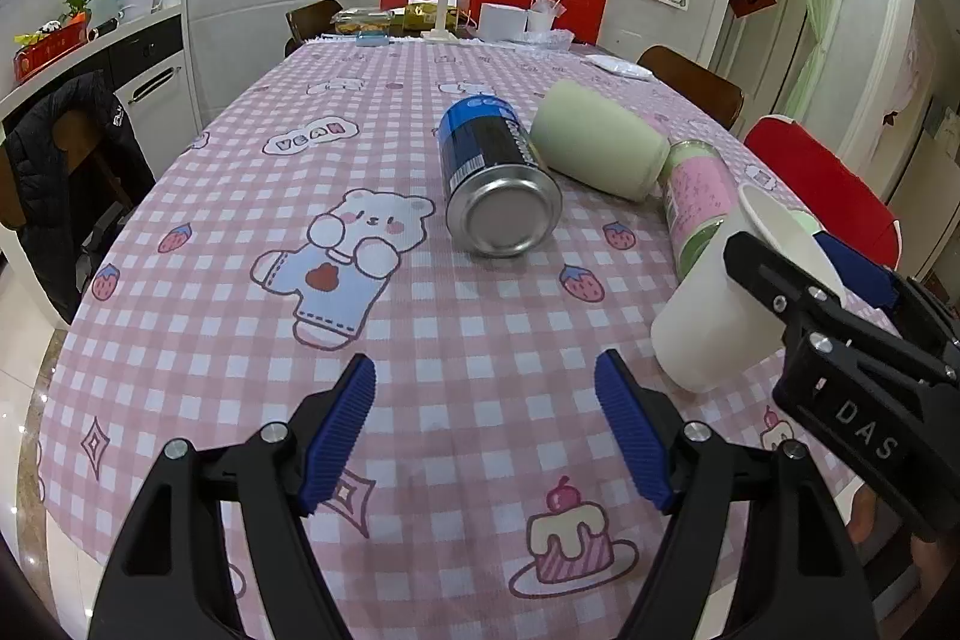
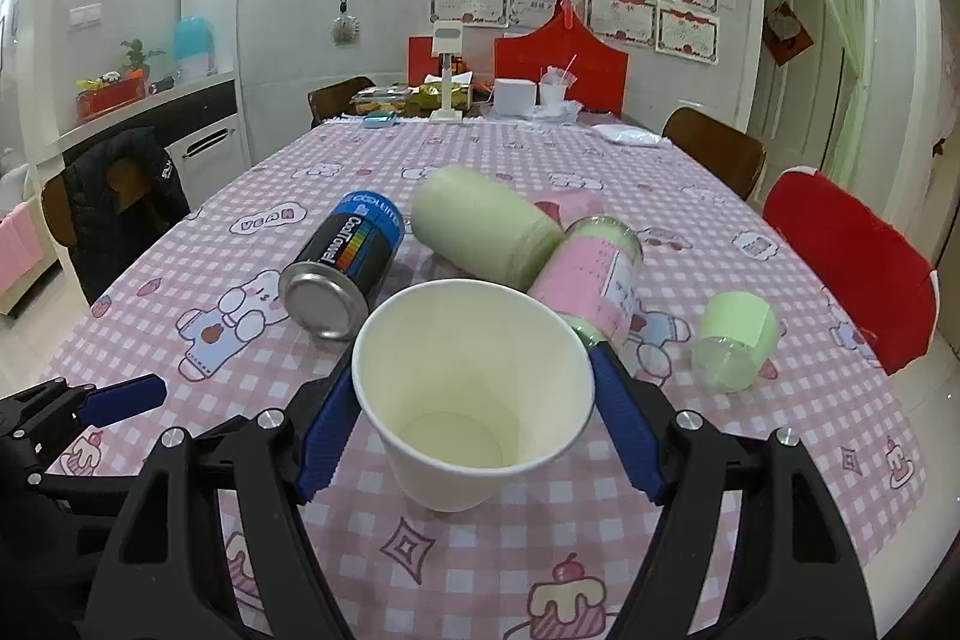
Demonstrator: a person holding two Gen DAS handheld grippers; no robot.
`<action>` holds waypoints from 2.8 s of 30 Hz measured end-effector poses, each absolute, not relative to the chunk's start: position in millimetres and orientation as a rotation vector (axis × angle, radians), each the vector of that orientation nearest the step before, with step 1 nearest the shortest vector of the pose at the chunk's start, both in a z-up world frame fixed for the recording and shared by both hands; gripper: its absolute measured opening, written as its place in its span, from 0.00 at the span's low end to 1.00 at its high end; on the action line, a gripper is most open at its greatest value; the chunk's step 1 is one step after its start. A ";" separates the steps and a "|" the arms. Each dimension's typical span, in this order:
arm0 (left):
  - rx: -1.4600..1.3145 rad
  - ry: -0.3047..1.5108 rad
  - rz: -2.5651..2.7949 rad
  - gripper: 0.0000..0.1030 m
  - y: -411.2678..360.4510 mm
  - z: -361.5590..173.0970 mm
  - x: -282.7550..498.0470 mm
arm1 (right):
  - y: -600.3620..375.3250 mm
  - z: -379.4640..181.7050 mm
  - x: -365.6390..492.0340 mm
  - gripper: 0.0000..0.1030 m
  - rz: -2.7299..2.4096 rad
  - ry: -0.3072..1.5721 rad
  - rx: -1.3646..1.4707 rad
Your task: Flip cup upside down
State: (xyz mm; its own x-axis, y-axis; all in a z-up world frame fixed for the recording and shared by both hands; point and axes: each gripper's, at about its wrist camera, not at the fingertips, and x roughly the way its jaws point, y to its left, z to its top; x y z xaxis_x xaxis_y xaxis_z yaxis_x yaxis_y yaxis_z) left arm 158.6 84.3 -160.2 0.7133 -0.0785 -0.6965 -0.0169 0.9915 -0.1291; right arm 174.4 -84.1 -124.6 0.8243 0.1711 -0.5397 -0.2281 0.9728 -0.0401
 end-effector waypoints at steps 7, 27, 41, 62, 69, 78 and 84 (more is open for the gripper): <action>-0.118 0.786 -0.019 0.73 83.8 -162.6 157.1 | -80.5 -131.0 174.1 0.69 0.227 0.582 -0.107; -0.089 0.767 -0.034 0.73 75.4 -152.7 143.1 | -82.4 -122.9 160.0 0.77 0.278 0.585 -0.060; -0.061 0.679 -0.023 0.73 67.1 -115.4 109.6 | -106.1 -92.2 121.1 0.79 0.279 0.508 -0.023; 0.048 0.317 -0.056 0.73 10.0 -22.8 27.3 | -165.9 -29.3 32.0 0.80 0.187 0.237 0.006; 0.040 0.227 -0.065 0.73 1.9 -7.1 11.1 | -173.6 -20.3 12.1 0.80 0.152 0.146 -0.005; 0.063 0.159 -0.079 0.74 -7.5 0.3 -1.2 | -181.6 -17.7 -2.6 0.91 0.141 0.084 -0.007; 0.063 0.136 -0.086 0.74 -9.4 1.7 -7.0 | -184.0 -17.5 -8.0 0.91 0.124 0.064 -0.005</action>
